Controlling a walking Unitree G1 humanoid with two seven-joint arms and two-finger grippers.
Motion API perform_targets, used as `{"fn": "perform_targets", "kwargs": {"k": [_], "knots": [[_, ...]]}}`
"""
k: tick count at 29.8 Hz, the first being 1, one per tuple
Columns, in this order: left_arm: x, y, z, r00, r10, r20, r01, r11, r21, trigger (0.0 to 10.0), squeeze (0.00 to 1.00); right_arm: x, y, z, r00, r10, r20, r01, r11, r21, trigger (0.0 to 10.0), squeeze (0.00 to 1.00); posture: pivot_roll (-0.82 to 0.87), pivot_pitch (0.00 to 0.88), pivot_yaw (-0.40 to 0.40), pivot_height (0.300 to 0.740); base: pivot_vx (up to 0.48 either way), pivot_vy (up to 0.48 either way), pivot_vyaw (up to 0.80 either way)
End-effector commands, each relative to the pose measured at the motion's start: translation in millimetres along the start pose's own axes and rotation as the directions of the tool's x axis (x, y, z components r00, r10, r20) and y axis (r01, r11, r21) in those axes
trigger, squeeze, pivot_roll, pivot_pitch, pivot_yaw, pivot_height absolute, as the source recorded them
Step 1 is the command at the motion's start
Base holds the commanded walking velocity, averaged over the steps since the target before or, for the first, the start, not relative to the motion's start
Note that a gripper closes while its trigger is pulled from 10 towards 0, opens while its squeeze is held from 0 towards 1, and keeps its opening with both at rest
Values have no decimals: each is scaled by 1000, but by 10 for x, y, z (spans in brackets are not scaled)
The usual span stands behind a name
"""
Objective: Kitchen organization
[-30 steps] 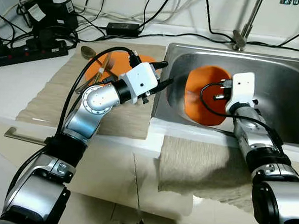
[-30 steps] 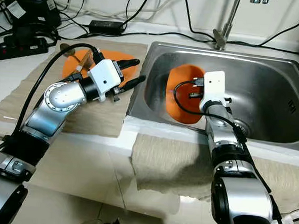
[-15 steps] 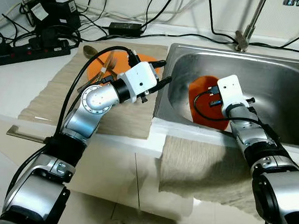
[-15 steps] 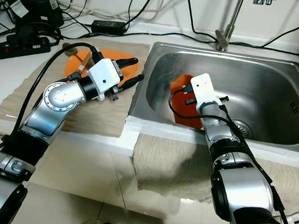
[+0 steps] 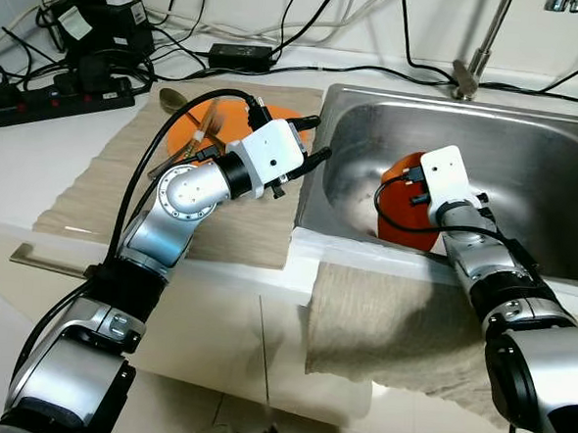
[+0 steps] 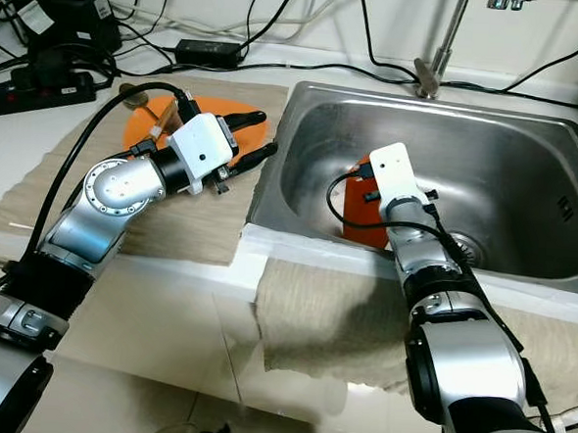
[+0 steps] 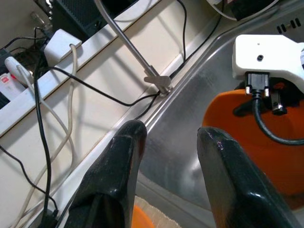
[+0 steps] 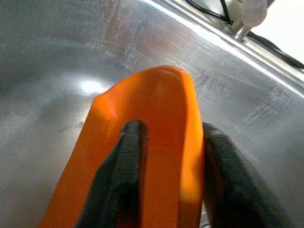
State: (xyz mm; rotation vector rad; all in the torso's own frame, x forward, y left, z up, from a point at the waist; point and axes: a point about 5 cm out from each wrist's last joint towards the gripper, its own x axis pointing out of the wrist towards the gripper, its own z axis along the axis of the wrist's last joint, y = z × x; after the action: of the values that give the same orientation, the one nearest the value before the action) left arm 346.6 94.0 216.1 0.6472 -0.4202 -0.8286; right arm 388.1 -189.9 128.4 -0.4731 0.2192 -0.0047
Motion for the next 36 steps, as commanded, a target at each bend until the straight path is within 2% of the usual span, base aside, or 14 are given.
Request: {"fn": "perform_targets", "kwargs": {"k": [1, 4, 6, 9, 10, 11, 14, 20, 23, 24, 25, 31, 34, 36], "knots": [[-26, 32, -6, 1000, 14, -10, -14, 1000, 8, 10000, 0, -14, 105, -82, 998, 36, -45, -35, 999, 32, 10000, 1000, 35, 0, 33, 740, 0, 0, 0], [-23, 31, -7, 1000, 14, -11, -14, 1000, 8, 10000, 0, -12, 118, -74, 998, 42, -47, -39, 998, 58, 10000, 1000, 36, 0, 32, 740, 0, 0, 0], [-23, 31, -13, 1000, 14, -15, -14, 1000, 9, 10000, 0, 5, 138, 7, 998, 54, -27, -50, 992, 118, 10000, 1000, 38, 0, 32, 740, 0, 0, 0], [-23, 38, -14, 1000, 17, -15, -16, 1000, 10, 10000, 0, 19, 129, 83, 999, 52, -5, -51, 991, 127, 10000, 1000, 38, 0, 32, 740, 0, 0, 0], [-22, 42, -14, 1000, 17, -15, -17, 1000, 11, 10000, 0, 26, 122, 123, 999, 51, 8, -52, 990, 128, 10000, 82, 38, 0, 32, 740, 0, 0, 0], [-21, 45, -13, 1000, 18, -16, -18, 1000, 12, 10000, 0, 32, 118, 164, 999, 50, 21, -52, 989, 139, 10000, 0, 37, 0, 32, 740, 0, 0, 0], [-19, 50, -12, 1000, 20, -16, -20, 1000, 15, 10000, 0, 39, 122, 237, 997, 52, 49, -60, 985, 163, 10000, 0, 36, 0, 32, 740, 0, 0, 0], [-12, 47, -13, 1000, 21, -17, -21, 1000, 18, 10000, 0, 29, 260, 273, 993, 98, 61, -113, 930, 349, 10000, 0, 33, 0, 32, 740, 0, 0, 0], [-10, 52, -22, 999, 27, -20, -26, 999, 18, 10000, 0, 21, 327, 285, 992, 103, 70, -124, 886, 447, 10000, 0, 31, 0, 35, 740, 0, 0, 0], [-11, 70, -38, 999, 41, -28, -41, 999, 16, 10000, 0, 27, 327, 385, 990, 95, 104, -135, 844, 519, 10000, 0, 31, 0, 37, 740, 0, 0, 0], [-10, 82, -46, 998, 51, -32, -50, 999, 15, 10000, 0, 32, 324, 437, 988, 100, 119, -148, 828, 541, 10000, 0, 31, 0, 38, 740, 0, 0, 0], [-15, 227, -70, 988, 143, -54, -144, 990, -3, 10000, 0, 28, 265, 781, 965, 94, 246, -233, 742, 629, 10000, 0, 29, 0, 46, 740, 0, 0, 0], [-26, 280, -82, 983, 171, -65, -171, 985, -2, 10000, 0, 15, 265, 867, 955, 100, 280, -265, 713, 650, 10000, 0, 29, 0, 46, 740, 0, 0, 0], [-43, 315, -88, 980, 189, -70, -190, 982, -5, 10000, 0, -9, 288, 929, 944, 113, 311, -303, 674, 674, 10000, 0, 28, 0, 48, 740, 0, 0, 0]]}}
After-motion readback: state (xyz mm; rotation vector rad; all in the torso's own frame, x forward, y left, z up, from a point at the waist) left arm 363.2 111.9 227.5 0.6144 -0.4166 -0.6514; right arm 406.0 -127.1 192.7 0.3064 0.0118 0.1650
